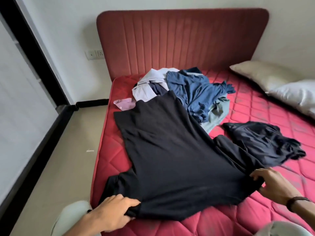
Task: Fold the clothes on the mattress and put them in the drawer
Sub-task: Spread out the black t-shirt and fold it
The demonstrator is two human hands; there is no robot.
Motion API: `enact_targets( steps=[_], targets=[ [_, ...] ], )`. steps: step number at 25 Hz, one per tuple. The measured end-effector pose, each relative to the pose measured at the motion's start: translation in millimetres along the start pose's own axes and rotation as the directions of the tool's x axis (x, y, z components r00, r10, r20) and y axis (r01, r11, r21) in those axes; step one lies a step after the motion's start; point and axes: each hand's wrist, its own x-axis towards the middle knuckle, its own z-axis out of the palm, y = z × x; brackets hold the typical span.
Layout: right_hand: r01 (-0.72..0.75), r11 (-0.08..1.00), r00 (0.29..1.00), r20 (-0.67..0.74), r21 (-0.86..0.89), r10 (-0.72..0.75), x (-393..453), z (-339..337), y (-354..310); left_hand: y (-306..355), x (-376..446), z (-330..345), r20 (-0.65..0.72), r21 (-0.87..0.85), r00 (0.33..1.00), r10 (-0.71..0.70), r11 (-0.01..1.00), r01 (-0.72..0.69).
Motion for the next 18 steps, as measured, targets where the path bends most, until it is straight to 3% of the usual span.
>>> enact_targets(
  steps=[5,7,9,10,11,13,14,15,18],
  targets=[
    [-0.173,0.963,0.959,0.188,-0.208,0.213,-14,4,3,30,-19,15,0.136,-0.006,0.985,0.11,0.994,-0.11],
    [-0.206,0.905,0.891,0.31,-0.371,0.33,-14,-8,-35,35,-24,10,0.139,-0.044,0.985,0.102,0.994,-0.097],
    [-0.118,0.796,0.873,0.32,-0.593,0.368,-17,-14,-88,30,-21,2,0.043,-0.12,0.998,0.049,0.992,-0.044],
    [-0.047,0.791,0.899,0.319,-0.61,0.3,-19,-14,-120,23,-15,2,-0.094,-0.163,0.995,-0.009,0.987,-0.006],
    [0.026,0.853,0.928,0.33,-0.521,0.173,-23,-5,-151,11,-4,4,-0.27,-0.233,0.957,-0.106,0.971,0.042],
    [0.181,0.982,0.926,0.347,-0.059,-0.15,-39,16,-219,-16,18,17,-0.476,-0.328,0.822,-0.313,0.93,0.165],
    [0.218,0.964,0.893,0.367,0.154,-0.26,-47,26,-251,-24,23,25,-0.479,-0.359,0.789,-0.385,0.906,0.224],
    [0.24,0.936,0.861,0.388,0.259,-0.328,-56,37,-279,-29,26,34,-0.446,-0.383,0.787,-0.425,0.886,0.261],
    [0.21,0.913,0.863,0.373,0.349,-0.34,-79,64,-310,-40,14,50,-0.319,-0.39,0.831,-0.455,0.863,0.322]
  ],
)
